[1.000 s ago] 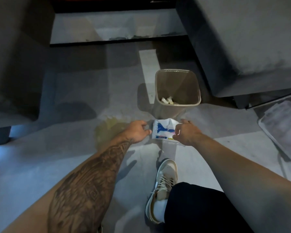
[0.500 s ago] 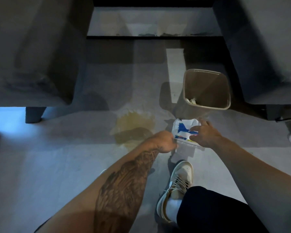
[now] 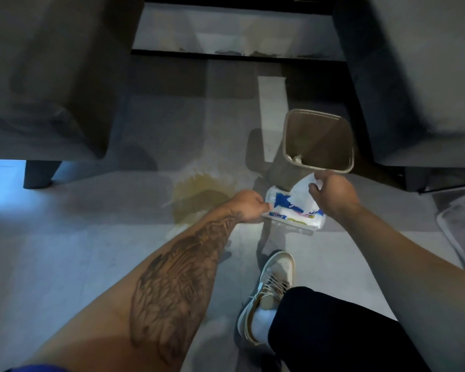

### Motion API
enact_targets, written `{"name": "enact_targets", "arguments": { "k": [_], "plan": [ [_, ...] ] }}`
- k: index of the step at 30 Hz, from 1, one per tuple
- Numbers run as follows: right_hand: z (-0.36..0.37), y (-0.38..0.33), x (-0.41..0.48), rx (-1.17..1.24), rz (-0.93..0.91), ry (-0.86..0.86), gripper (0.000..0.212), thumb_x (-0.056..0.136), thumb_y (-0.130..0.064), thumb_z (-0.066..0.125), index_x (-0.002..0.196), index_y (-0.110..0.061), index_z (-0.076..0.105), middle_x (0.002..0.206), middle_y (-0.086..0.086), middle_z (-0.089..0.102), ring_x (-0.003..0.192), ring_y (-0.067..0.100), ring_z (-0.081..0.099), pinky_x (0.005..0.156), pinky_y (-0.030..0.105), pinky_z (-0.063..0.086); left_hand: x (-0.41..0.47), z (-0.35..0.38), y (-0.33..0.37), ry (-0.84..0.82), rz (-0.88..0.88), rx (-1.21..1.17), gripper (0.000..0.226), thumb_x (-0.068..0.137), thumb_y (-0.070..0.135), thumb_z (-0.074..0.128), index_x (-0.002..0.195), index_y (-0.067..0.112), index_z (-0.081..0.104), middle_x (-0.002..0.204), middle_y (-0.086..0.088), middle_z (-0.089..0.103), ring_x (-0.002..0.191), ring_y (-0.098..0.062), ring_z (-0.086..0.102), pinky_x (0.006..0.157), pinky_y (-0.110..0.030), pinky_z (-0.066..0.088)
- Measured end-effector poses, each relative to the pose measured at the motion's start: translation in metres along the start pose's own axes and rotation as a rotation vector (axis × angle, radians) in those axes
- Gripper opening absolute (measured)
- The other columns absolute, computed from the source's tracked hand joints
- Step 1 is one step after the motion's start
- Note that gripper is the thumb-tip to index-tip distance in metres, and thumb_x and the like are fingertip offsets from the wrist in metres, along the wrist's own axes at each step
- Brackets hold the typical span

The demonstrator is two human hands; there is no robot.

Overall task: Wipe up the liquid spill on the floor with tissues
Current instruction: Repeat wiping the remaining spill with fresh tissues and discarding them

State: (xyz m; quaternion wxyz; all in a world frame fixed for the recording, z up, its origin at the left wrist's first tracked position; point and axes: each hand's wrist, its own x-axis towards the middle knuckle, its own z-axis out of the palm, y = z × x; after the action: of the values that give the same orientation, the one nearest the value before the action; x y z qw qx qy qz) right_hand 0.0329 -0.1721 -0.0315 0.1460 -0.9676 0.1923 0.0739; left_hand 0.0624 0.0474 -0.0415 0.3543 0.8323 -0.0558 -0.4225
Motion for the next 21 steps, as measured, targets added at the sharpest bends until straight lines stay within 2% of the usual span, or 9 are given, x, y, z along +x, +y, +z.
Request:
{"name": "enact_targets", "arguments": {
  "k": [2,4,7,10,12,15,18,21],
  "plan": [
    [-0.008,-0.004,-0.002,0.102,-0.059,0.093,0.027,0.096,-0.027,0.058,0.116,-0.009,0.065,0.115,0.011,0.065,0.096,0.031,0.061,0.075,0.031,0.045,-0.002,-0.001,0.003,0.011,-0.013,-0.115,0.042,0.098,0.043,0.059,0.128,0.014,0.065,0.121,-0.005,0.068,0.107,-0.023,0.064,0.094,-0.039,0.050],
    [-0.014,-0.012,-0.002,0.180,-0.108,0.138,0.026,0.096,-0.031,0.059,0.111,-0.011,0.066,0.112,0.007,0.063,0.092,0.027,0.060,0.072,0.029,0.041,-0.001,-0.004,0.007,0.035,-0.010,-0.229,0.040,0.097,0.047,0.059,0.122,0.016,0.067,0.122,-0.003,0.068,0.107,-0.023,0.065,0.094,-0.040,0.051],
    [-0.017,-0.028,-0.003,0.294,-0.108,0.156,0.025,0.094,-0.031,0.064,0.112,-0.014,0.066,0.115,0.001,0.062,0.091,0.022,0.061,0.075,0.031,0.049,-0.004,-0.009,0.013,0.058,-0.008,-0.394,0.030,0.098,0.051,0.055,0.098,0.023,0.066,0.111,0.002,0.071,0.099,-0.018,0.067,0.078,-0.033,0.049],
    [-0.011,-0.040,-0.009,0.362,-0.138,0.098,0.027,0.087,-0.019,0.066,0.114,-0.015,0.064,0.114,0.002,0.061,0.094,0.024,0.062,0.082,0.035,0.053,-0.005,-0.012,0.017,0.094,0.006,-0.492,0.035,0.096,0.059,0.053,0.097,0.027,0.068,0.111,0.004,0.070,0.098,-0.016,0.065,0.072,-0.031,0.046],
    [-0.005,-0.047,-0.015,0.378,-0.196,0.029,0.034,0.083,-0.014,0.067,0.117,-0.017,0.063,0.114,0.003,0.062,0.096,0.025,0.063,0.086,0.037,0.054,-0.003,-0.015,0.017,0.132,0.011,-0.495,0.055,0.089,0.070,0.053,0.110,0.023,0.071,0.117,0.002,0.070,0.101,-0.017,0.064,0.076,-0.032,0.046],
    [0.003,-0.057,-0.023,0.383,-0.325,-0.041,0.039,0.083,-0.010,0.065,0.122,-0.017,0.064,0.112,0.003,0.065,0.094,0.020,0.064,0.082,0.030,0.052,-0.003,-0.017,0.017,0.076,0.011,-0.528,0.079,0.074,0.084,0.057,0.124,0.024,0.069,0.121,0.003,0.069,0.109,-0.018,0.064,0.085,-0.031,0.047],
    [0.007,-0.070,-0.033,0.434,-0.334,-0.120,0.041,0.086,-0.013,0.065,0.126,-0.021,0.061,0.105,-0.003,0.068,0.091,0.014,0.064,0.079,0.025,0.052,0.006,-0.017,0.012,0.000,-0.012,-0.695,0.090,0.057,0.089,0.068,0.114,0.020,0.075,0.114,-0.005,0.075,0.105,-0.027,0.071,0.097,-0.044,0.054],
    [0.014,-0.076,-0.039,0.453,-0.291,-0.190,0.030,0.085,-0.022,0.066,0.111,-0.032,0.057,0.101,-0.010,0.067,0.089,0.014,0.066,0.081,0.035,0.060,0.008,-0.024,0.008,-0.020,-0.050,-0.845,0.085,0.069,0.082,0.065,0.108,0.008,0.076,0.107,-0.013,0.076,0.102,-0.034,0.072,0.096,-0.050,0.055]
  ]
}}
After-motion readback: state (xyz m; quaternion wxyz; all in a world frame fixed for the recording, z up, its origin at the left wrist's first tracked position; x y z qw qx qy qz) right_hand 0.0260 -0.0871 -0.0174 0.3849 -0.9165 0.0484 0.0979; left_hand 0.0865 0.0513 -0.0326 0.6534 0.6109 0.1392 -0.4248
